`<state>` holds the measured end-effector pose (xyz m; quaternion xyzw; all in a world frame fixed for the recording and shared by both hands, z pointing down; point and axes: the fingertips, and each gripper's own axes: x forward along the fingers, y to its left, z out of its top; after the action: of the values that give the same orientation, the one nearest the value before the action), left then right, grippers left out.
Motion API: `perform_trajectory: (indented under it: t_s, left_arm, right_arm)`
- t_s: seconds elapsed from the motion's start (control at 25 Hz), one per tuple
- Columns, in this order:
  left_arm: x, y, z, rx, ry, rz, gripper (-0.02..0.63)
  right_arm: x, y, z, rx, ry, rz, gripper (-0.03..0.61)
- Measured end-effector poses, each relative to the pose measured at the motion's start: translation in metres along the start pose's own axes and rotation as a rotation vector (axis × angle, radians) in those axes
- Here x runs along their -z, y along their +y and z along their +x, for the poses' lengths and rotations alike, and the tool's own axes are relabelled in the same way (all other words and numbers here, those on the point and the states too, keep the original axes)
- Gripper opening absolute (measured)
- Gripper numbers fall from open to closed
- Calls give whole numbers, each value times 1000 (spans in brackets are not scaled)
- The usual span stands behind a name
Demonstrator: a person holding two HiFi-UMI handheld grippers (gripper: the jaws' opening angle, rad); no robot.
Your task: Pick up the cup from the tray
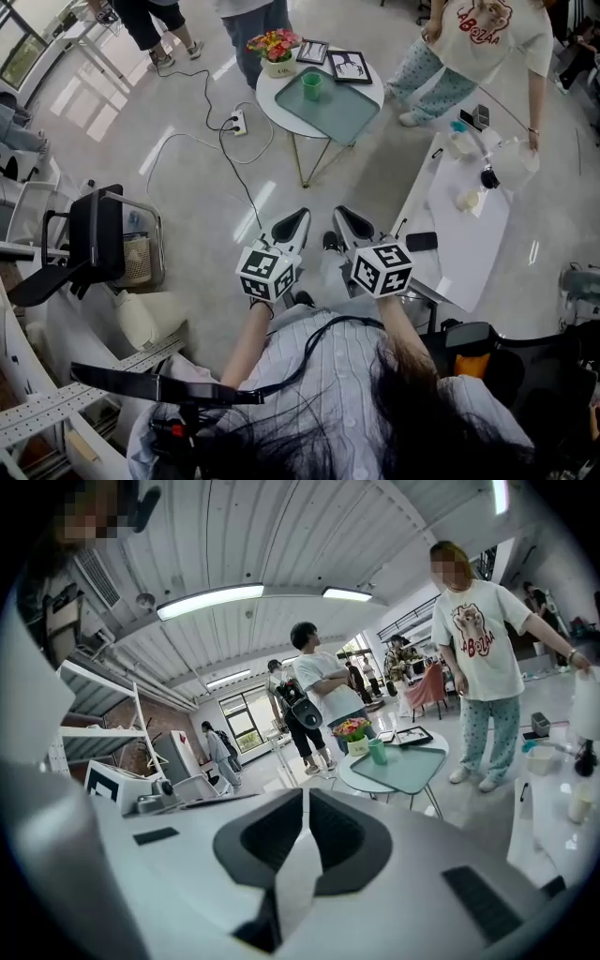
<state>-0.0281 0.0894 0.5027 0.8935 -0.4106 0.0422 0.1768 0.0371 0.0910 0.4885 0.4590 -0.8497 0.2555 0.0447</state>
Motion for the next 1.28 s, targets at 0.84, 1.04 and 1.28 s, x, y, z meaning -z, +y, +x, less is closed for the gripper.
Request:
perform_trajectory:
  t_s: [0.84, 1.04, 1.28]
  left_arm:
    - [-57, 77, 156, -101, 12, -25, 15]
    - [-64, 88, 179, -123, 13, -18, 15]
    - [-66, 101, 194, -153, 26, -19, 15]
  right_arm:
    - [-93, -108, 122, -122, 84, -46, 34]
    - [-101, -126, 142, -151, 100, -47, 34]
    - [-107, -137, 159, -182, 114, -44, 34]
